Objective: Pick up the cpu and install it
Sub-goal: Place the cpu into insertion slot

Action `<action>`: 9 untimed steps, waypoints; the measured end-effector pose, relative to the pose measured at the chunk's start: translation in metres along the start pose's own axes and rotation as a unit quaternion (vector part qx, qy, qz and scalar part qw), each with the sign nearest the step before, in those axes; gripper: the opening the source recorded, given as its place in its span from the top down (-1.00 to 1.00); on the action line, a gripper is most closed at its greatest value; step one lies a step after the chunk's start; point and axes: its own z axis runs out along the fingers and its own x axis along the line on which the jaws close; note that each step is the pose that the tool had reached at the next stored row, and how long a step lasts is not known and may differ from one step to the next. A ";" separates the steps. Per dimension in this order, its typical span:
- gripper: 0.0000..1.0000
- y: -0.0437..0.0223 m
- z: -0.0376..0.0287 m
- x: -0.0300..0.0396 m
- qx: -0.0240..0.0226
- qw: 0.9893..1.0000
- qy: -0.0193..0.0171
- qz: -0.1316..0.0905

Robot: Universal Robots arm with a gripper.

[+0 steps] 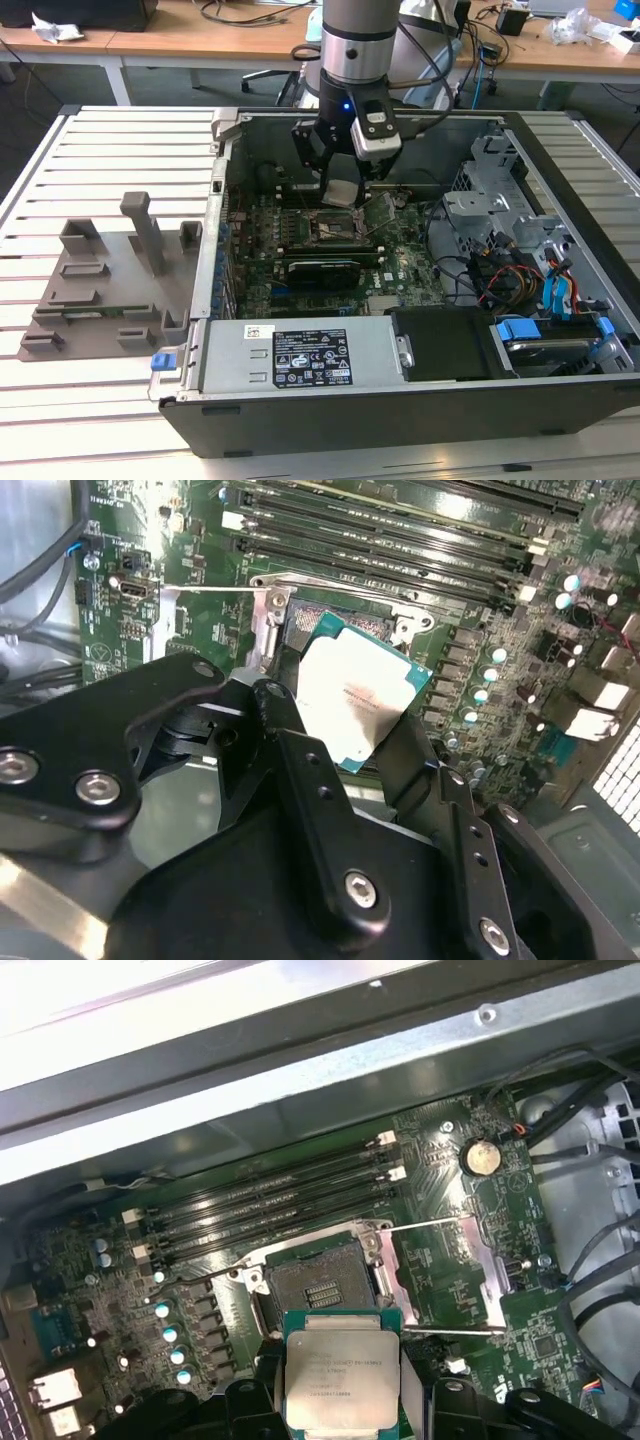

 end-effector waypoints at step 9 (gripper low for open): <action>-0.09 0.0000 0.0004 0.0000 0.008 0.999 -0.001 0.042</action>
